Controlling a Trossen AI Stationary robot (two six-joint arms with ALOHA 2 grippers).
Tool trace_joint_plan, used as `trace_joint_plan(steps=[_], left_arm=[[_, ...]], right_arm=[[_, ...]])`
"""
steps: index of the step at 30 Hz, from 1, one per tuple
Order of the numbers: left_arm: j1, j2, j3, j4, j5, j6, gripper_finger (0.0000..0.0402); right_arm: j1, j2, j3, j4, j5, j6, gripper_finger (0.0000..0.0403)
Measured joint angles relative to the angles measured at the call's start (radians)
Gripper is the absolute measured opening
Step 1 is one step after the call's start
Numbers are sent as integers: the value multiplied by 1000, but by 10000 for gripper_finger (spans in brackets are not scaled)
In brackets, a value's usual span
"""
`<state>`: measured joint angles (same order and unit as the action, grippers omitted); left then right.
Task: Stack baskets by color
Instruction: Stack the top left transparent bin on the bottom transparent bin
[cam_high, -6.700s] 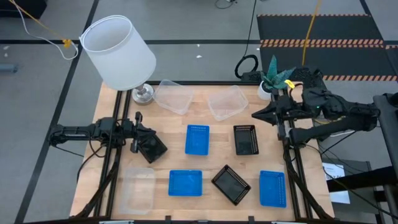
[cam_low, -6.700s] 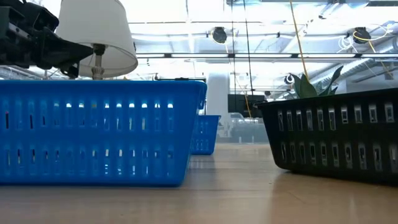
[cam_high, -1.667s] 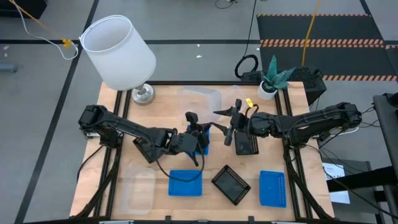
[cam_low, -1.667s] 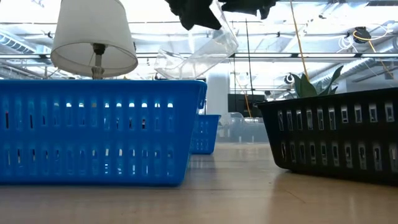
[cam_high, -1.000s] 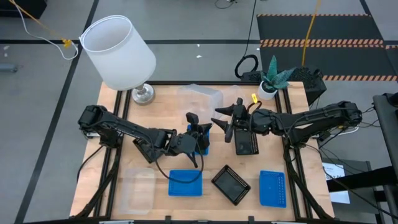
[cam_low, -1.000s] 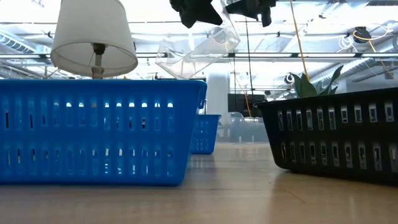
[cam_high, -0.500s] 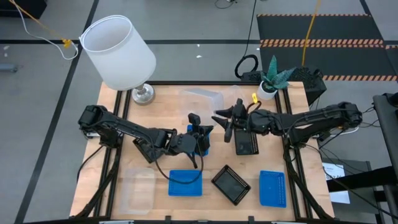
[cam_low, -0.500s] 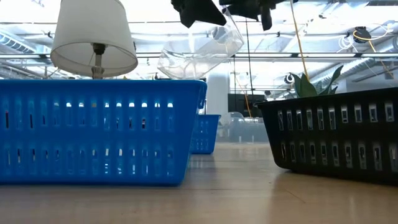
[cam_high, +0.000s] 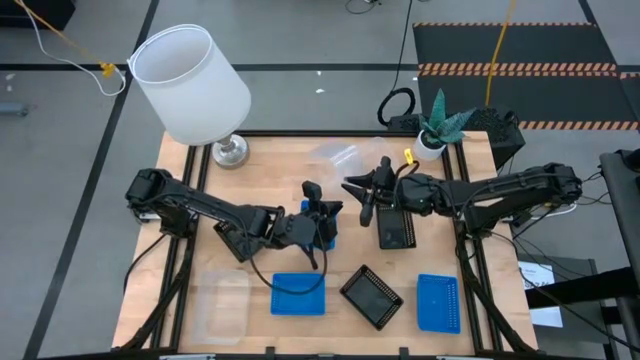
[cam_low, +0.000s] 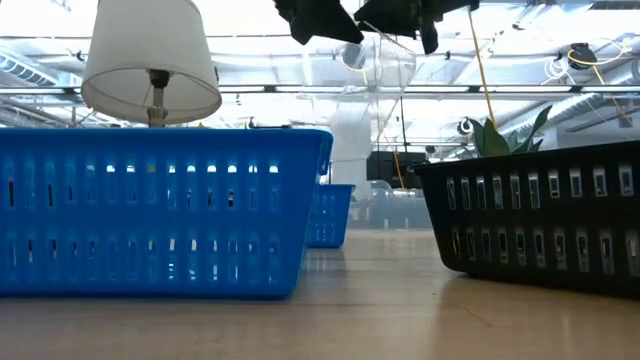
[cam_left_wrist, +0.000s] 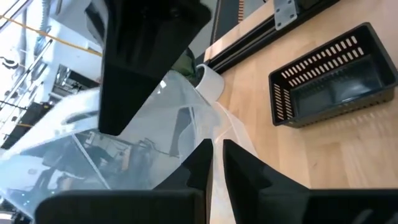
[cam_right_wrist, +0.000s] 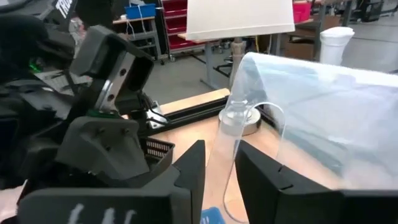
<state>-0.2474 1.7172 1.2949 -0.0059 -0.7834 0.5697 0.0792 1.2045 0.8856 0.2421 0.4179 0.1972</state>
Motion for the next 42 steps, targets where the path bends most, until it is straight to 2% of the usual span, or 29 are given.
trace_joint_plan(steps=[3,9,14,18,22,26,30,32,37,42], left_arm=[[0,0,0,1,0,-1,47],[-1,0,0,-2,-15,-19,85],[-51,-33,2,-81,-37,12,104],[-106,-100,5,-211,-37,23,106],[-132,-154,6,-430,-30,-10,106],[-136,-145,4,-666,-20,-42,113],[-106,-99,-46,-738,-79,16,138],[-83,-84,-100,-697,-134,97,153],[-22,-77,-246,-402,-270,372,182],[7,-78,-352,-99,-250,602,186]], right_arm=[[0,0,0,-2,-4,-1,68],[0,0,0,-9,-4,-1,55],[0,0,0,-9,-5,-1,54],[1,0,0,-11,-30,3,54],[1,-1,0,-17,-31,15,54],[1,-1,0,-30,-31,32,54],[1,-1,0,-29,-32,53,54],[1,-1,0,-27,-35,56,54],[0,-2,0,-15,-80,79,54],[1,-2,1,-7,-83,77,54]])
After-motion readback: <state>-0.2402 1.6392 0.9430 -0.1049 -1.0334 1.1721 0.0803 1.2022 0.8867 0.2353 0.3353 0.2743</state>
